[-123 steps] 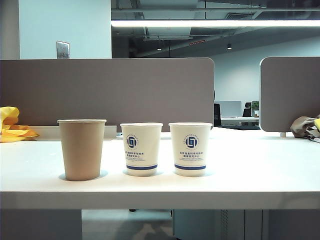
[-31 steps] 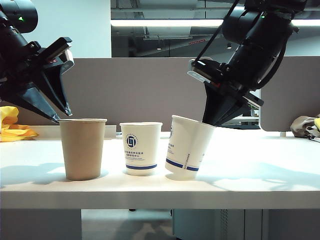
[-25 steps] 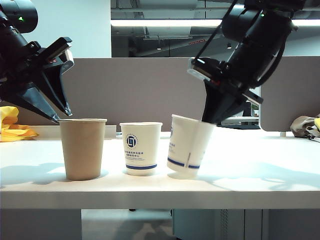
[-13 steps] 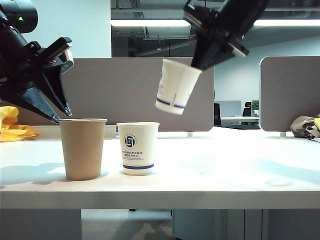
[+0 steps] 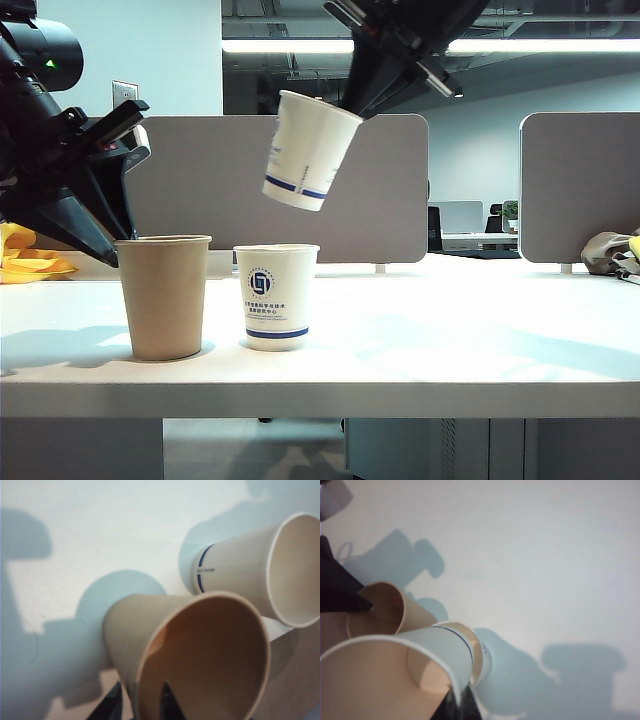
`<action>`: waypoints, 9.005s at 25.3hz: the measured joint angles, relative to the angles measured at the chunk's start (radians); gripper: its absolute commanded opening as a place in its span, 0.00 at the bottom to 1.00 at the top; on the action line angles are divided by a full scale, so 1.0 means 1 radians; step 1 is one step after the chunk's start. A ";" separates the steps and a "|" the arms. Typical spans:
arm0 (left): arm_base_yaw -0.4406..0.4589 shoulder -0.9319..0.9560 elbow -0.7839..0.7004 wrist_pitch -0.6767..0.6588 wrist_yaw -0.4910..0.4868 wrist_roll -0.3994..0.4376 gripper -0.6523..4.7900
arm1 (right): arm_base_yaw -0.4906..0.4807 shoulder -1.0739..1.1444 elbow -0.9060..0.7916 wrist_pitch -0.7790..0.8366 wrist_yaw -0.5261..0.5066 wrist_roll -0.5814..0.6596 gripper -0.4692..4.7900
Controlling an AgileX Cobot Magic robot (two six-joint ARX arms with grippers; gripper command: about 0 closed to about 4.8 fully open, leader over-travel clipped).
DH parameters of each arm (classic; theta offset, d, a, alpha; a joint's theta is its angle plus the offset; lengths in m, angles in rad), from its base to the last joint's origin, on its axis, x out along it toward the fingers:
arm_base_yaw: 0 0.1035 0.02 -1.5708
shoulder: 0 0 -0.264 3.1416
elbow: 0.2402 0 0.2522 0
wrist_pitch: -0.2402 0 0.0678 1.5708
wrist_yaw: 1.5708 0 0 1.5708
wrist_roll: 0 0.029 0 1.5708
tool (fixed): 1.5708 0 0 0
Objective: Pick up all the paper cups on the table one by one and stack them together.
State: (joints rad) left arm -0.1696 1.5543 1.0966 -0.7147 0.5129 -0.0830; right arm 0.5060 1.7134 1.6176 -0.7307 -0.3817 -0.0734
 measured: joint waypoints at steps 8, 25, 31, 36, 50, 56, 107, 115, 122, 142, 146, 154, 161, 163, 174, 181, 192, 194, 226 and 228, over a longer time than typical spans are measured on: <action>0.000 0.000 0.001 0.018 0.000 0.000 0.11 | 0.041 0.064 -0.001 0.000 0.003 -0.001 0.08; 0.001 -0.002 0.007 0.024 0.045 0.000 0.12 | 0.041 0.103 0.000 0.036 0.010 -0.002 0.08; 0.002 -0.007 0.049 0.018 0.045 0.000 0.17 | 0.041 0.126 0.000 0.027 0.013 -0.003 0.08; 0.002 -0.008 0.088 -0.001 0.044 0.000 0.17 | 0.040 0.138 0.000 0.025 0.015 -0.005 0.09; 0.014 -0.008 0.098 -0.084 0.045 0.072 0.28 | 0.039 0.143 0.001 0.026 0.022 -0.006 0.33; 0.119 -0.006 0.098 -0.113 0.081 0.104 0.28 | 0.025 0.137 0.000 -0.002 0.022 -0.006 0.33; 0.254 0.229 0.096 -0.178 0.597 0.160 0.27 | -0.145 -0.091 0.001 -0.081 -0.035 -0.059 0.33; 0.253 0.190 0.097 -0.166 0.549 0.152 0.28 | -0.145 -0.091 0.001 -0.084 -0.038 -0.059 0.33; 0.218 0.232 0.096 -0.193 0.461 0.189 0.28 | -0.145 -0.091 0.001 -0.090 -0.039 -0.059 0.33; 0.218 0.274 0.126 -0.082 0.481 0.222 0.27 | -0.144 -0.091 0.001 -0.090 -0.109 -0.039 0.33; 0.217 0.314 0.132 -0.112 0.516 0.222 0.27 | -0.144 -0.091 0.001 -0.090 -0.109 -0.037 0.33; 0.217 0.314 0.132 -0.129 0.527 0.224 0.27 | -0.144 -0.091 0.001 -0.089 -0.109 -0.037 0.33; 0.198 0.314 0.132 -0.174 0.546 0.256 0.27 | -0.144 -0.091 0.001 -0.089 -0.109 -0.037 0.33; 0.187 0.314 0.132 -0.174 0.531 0.269 0.27 | -0.144 -0.091 0.001 -0.089 -0.117 -0.037 0.33; 0.180 0.314 0.132 -0.177 0.518 0.282 0.27 | -0.135 -0.091 0.000 -0.176 -0.184 -0.013 0.33; 0.180 0.314 0.132 -0.177 0.516 0.294 0.27 | -0.136 -0.091 0.000 -0.302 -0.288 -0.029 0.33; 0.180 0.315 0.132 -0.181 0.516 0.301 0.27 | -0.114 -0.090 -0.031 -0.421 -0.399 -0.030 0.33; 0.180 0.315 0.132 -0.181 0.516 0.304 0.27 | -0.116 -0.089 -0.052 -0.426 -0.399 -0.030 0.33; 0.180 0.315 0.133 -0.184 0.513 0.314 0.27 | -0.002 0.092 -0.177 -0.162 -0.486 0.068 0.33; 0.180 0.315 0.133 -0.183 0.515 0.314 0.27 | -0.002 0.113 -0.178 -0.158 -0.486 0.072 0.33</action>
State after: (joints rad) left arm 0.0105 1.8690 1.2293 -0.8978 1.0283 0.2314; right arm 0.5037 1.8259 1.4399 -0.8890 -0.8673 -0.0010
